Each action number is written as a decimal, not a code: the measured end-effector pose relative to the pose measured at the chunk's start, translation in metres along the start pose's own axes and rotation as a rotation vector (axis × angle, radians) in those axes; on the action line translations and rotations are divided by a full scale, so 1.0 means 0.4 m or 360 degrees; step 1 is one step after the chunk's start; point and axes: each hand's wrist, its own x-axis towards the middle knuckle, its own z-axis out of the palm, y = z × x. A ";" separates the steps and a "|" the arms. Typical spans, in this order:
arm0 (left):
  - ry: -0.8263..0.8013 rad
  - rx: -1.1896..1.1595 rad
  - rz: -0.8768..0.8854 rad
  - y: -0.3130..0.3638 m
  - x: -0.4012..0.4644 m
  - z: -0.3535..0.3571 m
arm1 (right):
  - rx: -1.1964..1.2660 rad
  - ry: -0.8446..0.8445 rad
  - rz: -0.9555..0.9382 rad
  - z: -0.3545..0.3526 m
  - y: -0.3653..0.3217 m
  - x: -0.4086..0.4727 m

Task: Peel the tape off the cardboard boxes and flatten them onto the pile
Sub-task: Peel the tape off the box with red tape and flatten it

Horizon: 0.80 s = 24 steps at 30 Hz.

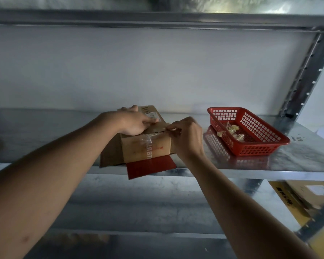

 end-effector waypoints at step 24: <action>0.0172 -0.0110 0.0257 -0.050 0.044 0.031 | 0.0848 -0.0176 0.0816 -0.028 -0.034 0.033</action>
